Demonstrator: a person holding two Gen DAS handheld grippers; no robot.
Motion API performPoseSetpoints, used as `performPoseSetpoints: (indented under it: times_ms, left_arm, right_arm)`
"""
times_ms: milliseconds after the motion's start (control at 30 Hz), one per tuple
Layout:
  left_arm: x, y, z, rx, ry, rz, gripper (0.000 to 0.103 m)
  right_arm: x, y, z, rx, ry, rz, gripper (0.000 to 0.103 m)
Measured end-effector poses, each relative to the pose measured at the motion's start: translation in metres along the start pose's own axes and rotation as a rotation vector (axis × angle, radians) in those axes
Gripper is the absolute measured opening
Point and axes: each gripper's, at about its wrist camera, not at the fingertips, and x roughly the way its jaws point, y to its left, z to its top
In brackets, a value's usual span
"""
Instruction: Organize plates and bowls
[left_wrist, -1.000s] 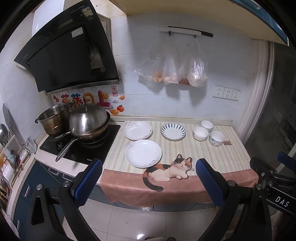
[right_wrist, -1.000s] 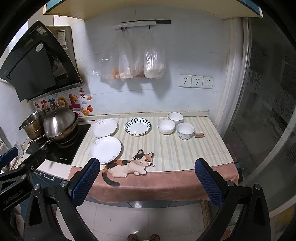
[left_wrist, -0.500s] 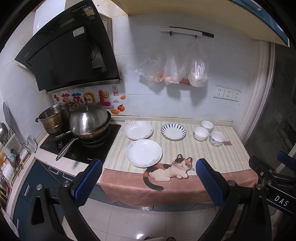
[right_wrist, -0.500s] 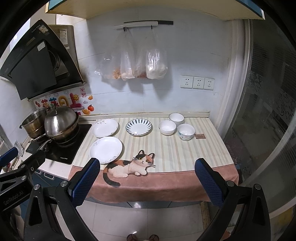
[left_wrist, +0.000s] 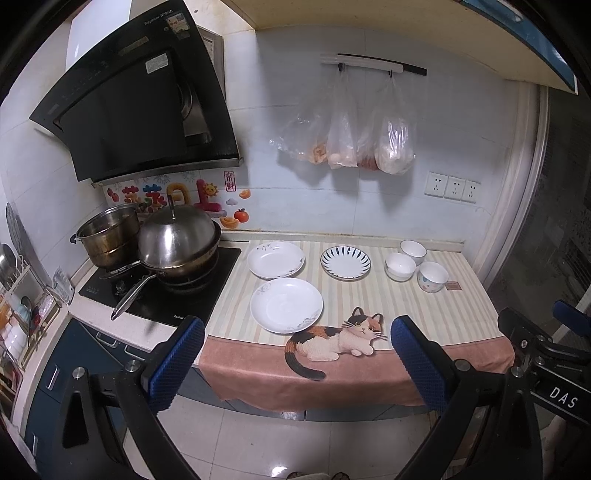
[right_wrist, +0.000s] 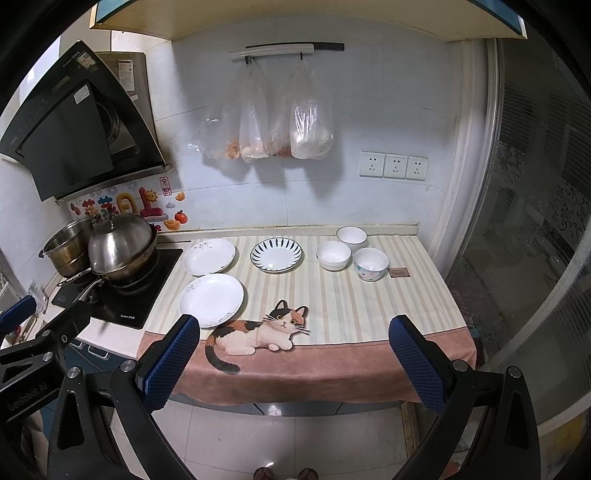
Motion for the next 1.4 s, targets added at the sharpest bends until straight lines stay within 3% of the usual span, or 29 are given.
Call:
performPoseSetpoints:
  times_ms: [967, 1200, 1400]
  left_arm:
    - [0.005, 0.003, 0.007, 0.009, 0.001, 0.000, 0.103]
    - [0.040, 0.023, 0.009, -0.001, 0.007, 0.028, 0.103]
    - [0.102, 0.047, 0.010, 0.006, 0.053, 0.085, 0.103]
  right_arm:
    - [0.005, 0.004, 0.005, 0.017, 0.007, 0.006, 0.103]
    - [0.031, 0.016, 0.004, 0.063, 0.012, 0.041, 0.103]
    - [0.085, 0.033, 0.000, 0.085, 0.057, 0.071, 0.103]
